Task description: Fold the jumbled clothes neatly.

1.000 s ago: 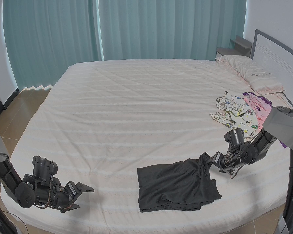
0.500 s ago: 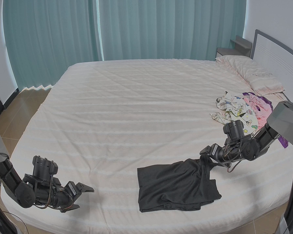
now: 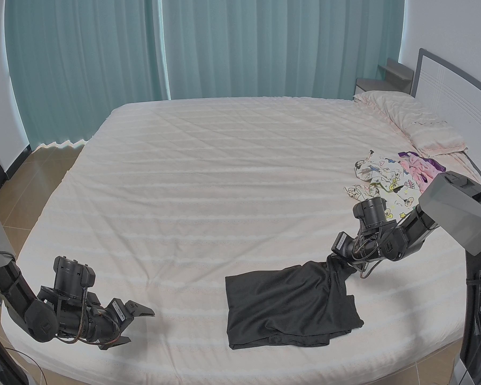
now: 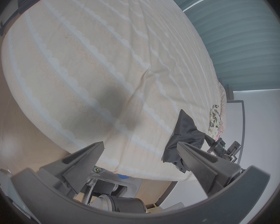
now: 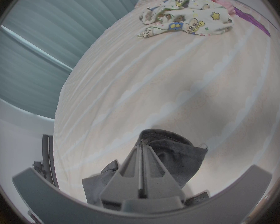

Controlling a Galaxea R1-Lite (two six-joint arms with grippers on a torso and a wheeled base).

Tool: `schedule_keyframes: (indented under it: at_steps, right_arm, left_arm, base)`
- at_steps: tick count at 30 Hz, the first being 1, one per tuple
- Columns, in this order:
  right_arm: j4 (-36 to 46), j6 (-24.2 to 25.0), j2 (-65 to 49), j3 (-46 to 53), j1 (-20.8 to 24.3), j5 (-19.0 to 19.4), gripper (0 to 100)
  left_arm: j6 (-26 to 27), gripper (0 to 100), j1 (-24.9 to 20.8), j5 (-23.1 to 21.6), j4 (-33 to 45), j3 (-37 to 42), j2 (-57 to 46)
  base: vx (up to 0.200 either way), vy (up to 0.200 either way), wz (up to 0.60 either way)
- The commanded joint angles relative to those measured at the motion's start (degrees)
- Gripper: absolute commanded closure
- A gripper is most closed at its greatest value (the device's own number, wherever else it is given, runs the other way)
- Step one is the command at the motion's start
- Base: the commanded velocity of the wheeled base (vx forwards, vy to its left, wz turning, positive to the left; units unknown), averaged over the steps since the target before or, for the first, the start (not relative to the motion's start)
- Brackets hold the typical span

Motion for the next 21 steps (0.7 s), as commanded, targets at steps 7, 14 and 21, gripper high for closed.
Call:
schedule_keyframes:
  at_steps: [7,14,21]
  right_arm:
    - [-0.1,4.2,0.1,0.8,-3.7,-0.1,100]
    - [-0.3,4.0,-0.7,1.9,-4.7,-0.1,100]
    - [-0.3,3.9,-0.7,2.1,-5.0,-0.2,0]
  left_arm:
    - [0.0,0,0.0,0.0,0.0,0.0,0.1]
    - [0.0,0,0.0,-0.1,0.0,-0.1,0.1]
    - [0.0,0,0.0,-0.1,0.0,-0.1,0.1]
  base:
    - [0.0,0.0,0.0]
    - [0.0,0.0,0.0]
    - [0.0,0.0,0.0]
